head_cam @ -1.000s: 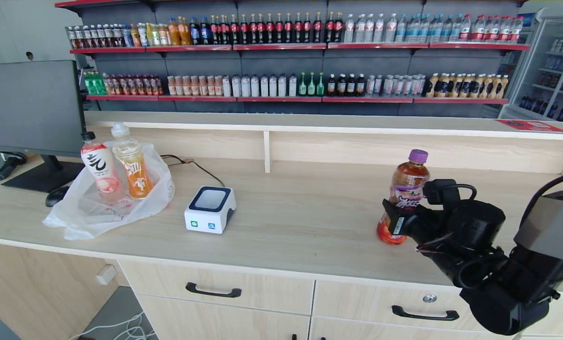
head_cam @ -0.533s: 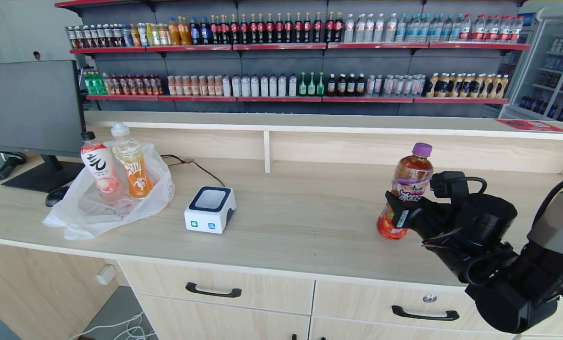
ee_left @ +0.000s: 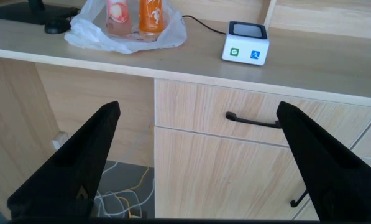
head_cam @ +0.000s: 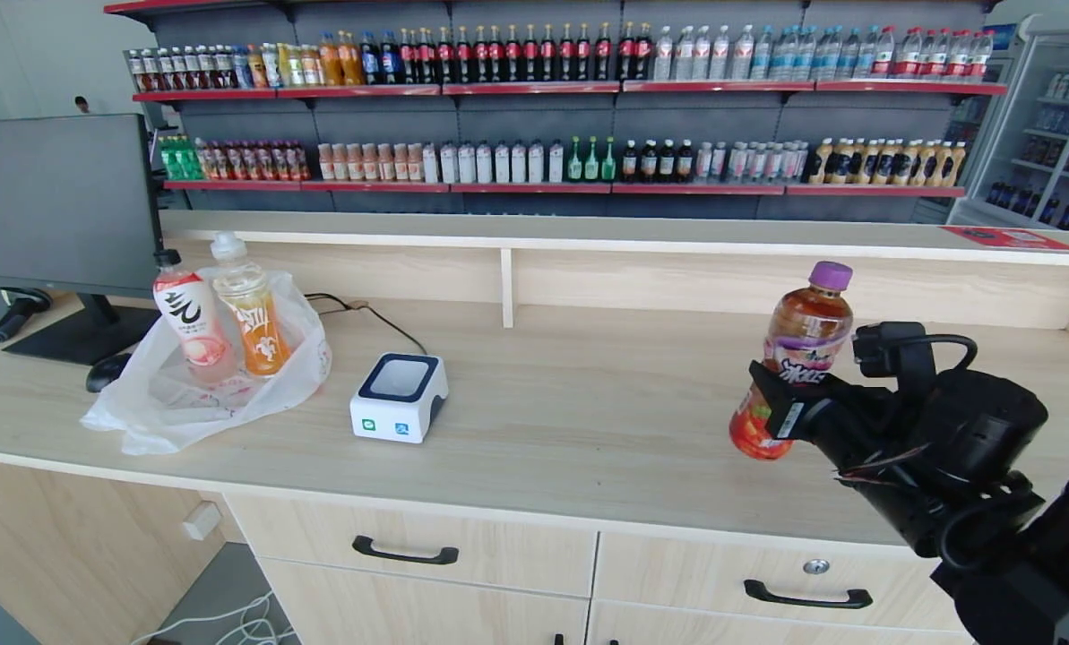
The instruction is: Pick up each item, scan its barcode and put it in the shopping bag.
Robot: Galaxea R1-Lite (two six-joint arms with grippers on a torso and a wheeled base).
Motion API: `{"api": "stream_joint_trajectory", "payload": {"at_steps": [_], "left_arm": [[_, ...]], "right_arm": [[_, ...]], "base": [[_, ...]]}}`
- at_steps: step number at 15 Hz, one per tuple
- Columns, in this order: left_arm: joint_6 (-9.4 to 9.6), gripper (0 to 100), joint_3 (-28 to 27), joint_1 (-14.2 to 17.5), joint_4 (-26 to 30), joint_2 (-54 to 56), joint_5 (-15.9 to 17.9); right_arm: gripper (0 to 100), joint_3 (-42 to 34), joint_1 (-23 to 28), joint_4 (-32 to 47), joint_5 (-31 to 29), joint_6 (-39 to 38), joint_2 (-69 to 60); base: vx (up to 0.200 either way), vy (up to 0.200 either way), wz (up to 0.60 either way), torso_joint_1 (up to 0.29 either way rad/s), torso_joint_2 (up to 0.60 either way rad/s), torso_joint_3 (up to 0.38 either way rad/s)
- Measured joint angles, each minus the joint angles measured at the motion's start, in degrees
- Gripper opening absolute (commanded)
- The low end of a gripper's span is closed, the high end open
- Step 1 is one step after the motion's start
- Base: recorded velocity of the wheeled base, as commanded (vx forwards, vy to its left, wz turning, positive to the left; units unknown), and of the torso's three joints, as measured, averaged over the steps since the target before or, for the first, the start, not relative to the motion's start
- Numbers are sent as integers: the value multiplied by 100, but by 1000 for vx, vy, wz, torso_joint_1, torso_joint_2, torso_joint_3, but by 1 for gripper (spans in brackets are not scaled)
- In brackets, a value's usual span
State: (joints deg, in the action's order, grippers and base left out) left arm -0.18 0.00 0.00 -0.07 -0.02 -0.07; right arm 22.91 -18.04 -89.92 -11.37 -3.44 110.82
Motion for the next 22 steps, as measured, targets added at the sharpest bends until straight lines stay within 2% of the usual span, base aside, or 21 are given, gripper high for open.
{"api": "stream_joint_trajectory", "payload": {"at_steps": [8, 11, 13, 17, 20, 22], "left_arm": [[5, 100, 0, 2, 2, 0, -2], [2, 100, 0, 5, 0, 0, 0], [7, 100, 0, 2, 0, 0, 0], [7, 100, 0, 2, 0, 0, 0], [2, 100, 0, 2, 0, 0, 0], [2, 100, 0, 2, 0, 0, 0]], "right_arm": [[0, -1285, -1352, -2, -6, -17, -1339], [0, -1721, -1914, 4, 0, -307, -1636], [0, -1892, -2107, -2, 34, -705, -1871], [0, -2076, -2906, -2, 335, -1664, -2406], [0, -1875, -3123, -2, 613, -3123, -2783], [0, -1475, -3157, -24, 662, -4175, -2968]], "base": [[0, 0, 0, 0, 0, 0], [0, 0, 0, 0, 0, 0], [0, 0, 0, 0, 0, 0], [0, 0, 0, 0, 0, 0], [0, 0, 0, 0, 0, 0], [0, 0, 0, 0, 0, 0]]}}
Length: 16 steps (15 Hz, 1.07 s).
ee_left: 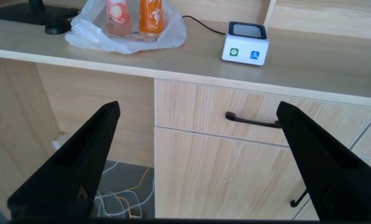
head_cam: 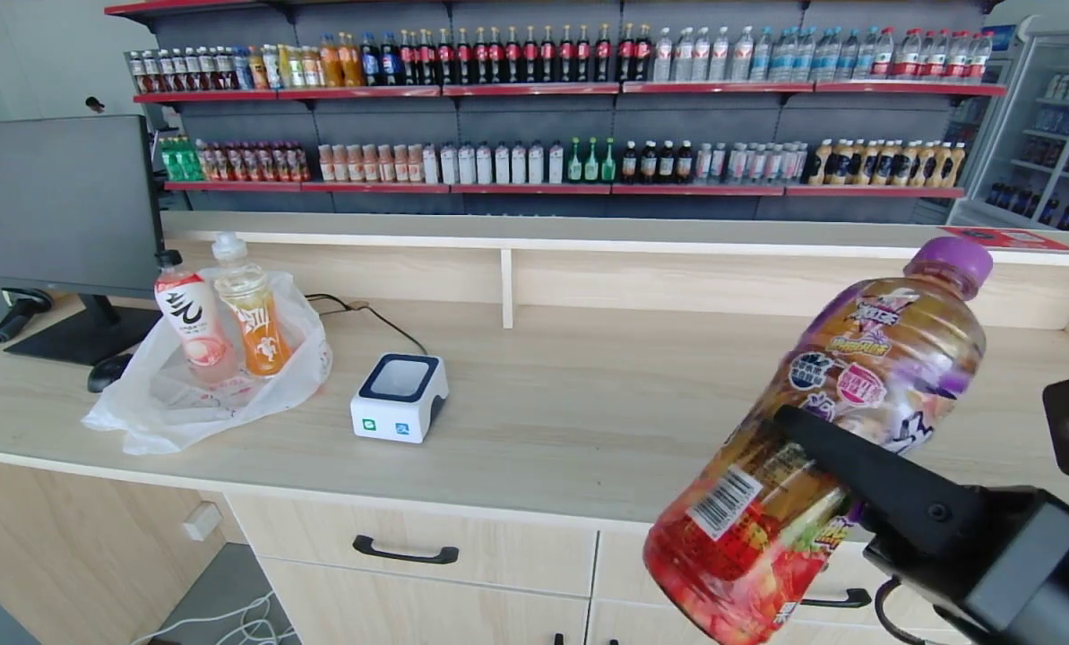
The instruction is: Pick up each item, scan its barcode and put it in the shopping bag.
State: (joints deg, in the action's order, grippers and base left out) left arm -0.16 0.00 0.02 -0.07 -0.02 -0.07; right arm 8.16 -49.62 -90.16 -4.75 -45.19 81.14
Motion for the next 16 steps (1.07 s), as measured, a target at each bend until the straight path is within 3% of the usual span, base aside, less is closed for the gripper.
{"api": "stream_joint_trajectory", "payload": {"at_steps": [4, 9, 13, 16], "left_arm": [[0, 100, 0, 0, 0, 0, 0], [0, 100, 0, -2, 2, 0, 0], [0, 100, 0, 0, 0, 0, 0], [0, 100, 0, 0, 0, 0, 0]], "right_arm": [[0, 440, -20, 15, 137, -1297, -179], [0, 708, -90, 22, 169, -1415, -261], [0, 427, -501, 24, 699, -1341, -664], [0, 336, -639, 20, 713, -1269, -855]], "base": [[0, 0, 0, 0, 0, 0], [0, 0, 0, 0, 0, 0], [0, 0, 0, 0, 0, 0], [0, 0, 0, 0, 0, 0]]}}
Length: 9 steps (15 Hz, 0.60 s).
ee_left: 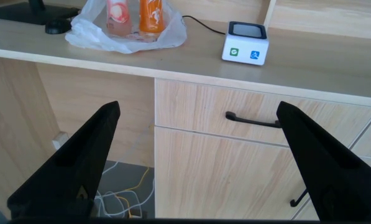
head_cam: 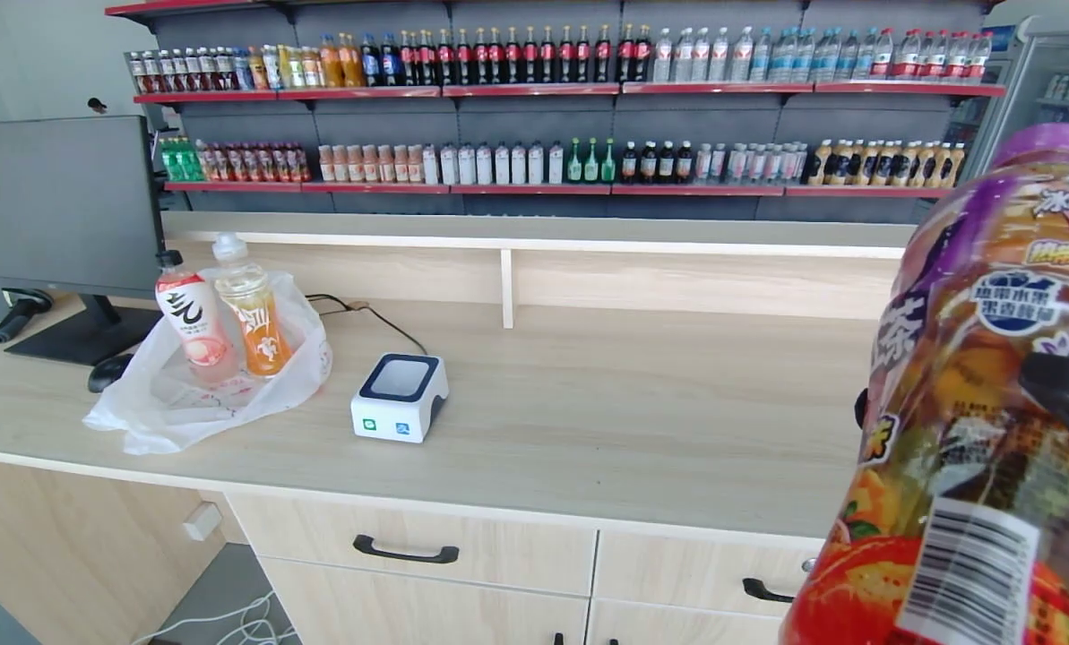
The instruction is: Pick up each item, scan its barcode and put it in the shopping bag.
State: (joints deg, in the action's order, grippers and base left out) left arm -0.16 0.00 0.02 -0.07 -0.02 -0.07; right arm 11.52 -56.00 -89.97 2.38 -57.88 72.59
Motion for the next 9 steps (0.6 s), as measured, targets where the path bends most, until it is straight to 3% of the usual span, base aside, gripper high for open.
{"api": "stream_joint_trajectory", "payload": {"at_steps": [9], "left_arm": [[0, 100, 0, 0, 2, 0, 0]], "right_arm": [[0, 280, -24, 5, -2, -41, 141]], "base": [[0, 0, 0, 0, 0, 0]]}}
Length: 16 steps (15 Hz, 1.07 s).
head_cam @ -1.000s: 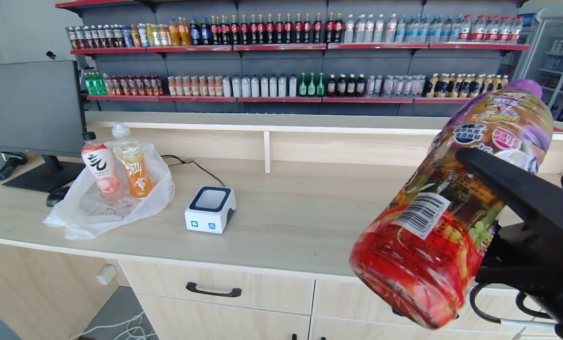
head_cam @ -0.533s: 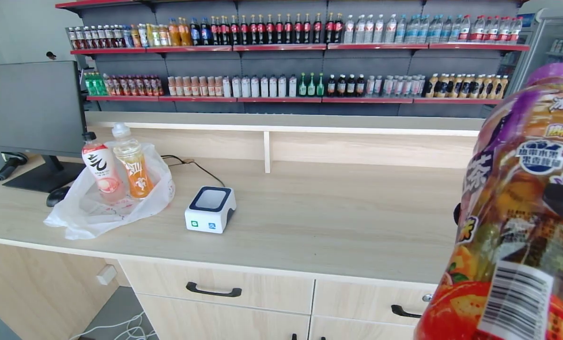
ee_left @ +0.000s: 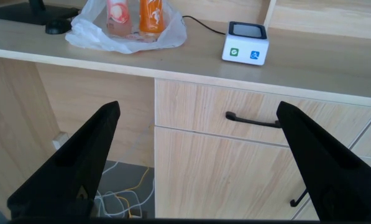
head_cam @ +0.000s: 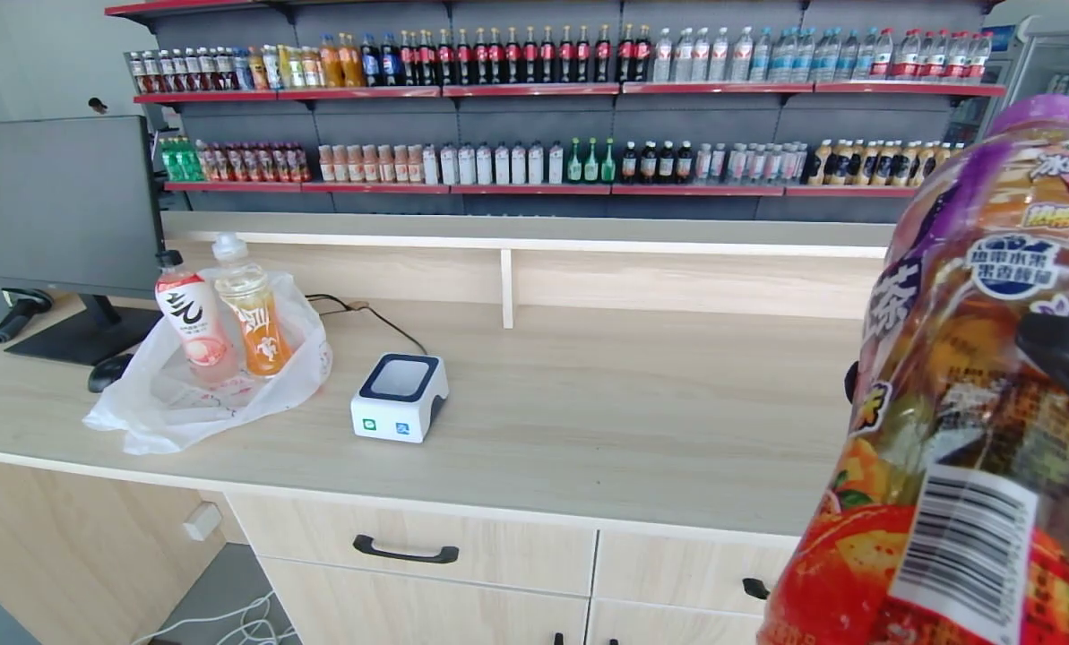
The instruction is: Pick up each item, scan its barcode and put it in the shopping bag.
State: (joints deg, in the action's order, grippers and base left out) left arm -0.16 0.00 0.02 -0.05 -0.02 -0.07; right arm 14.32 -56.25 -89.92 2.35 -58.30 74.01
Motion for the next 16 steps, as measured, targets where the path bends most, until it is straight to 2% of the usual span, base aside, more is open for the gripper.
{"api": "stream_joint_trajectory", "payload": {"at_steps": [13, 16], "left_arm": [[0, 100, 0, 2, -2, 0, 0], [0, 100, 0, 0, -2, 0, 0]], "right_arm": [[0, 276, 0, -5, 0, 18, 250], [0, 354, -4, 0, 35, 542, 289]], "base": [[0, 0, 0, 0, 0, 0], [0, 0, 0, 0, 0, 0]]}}
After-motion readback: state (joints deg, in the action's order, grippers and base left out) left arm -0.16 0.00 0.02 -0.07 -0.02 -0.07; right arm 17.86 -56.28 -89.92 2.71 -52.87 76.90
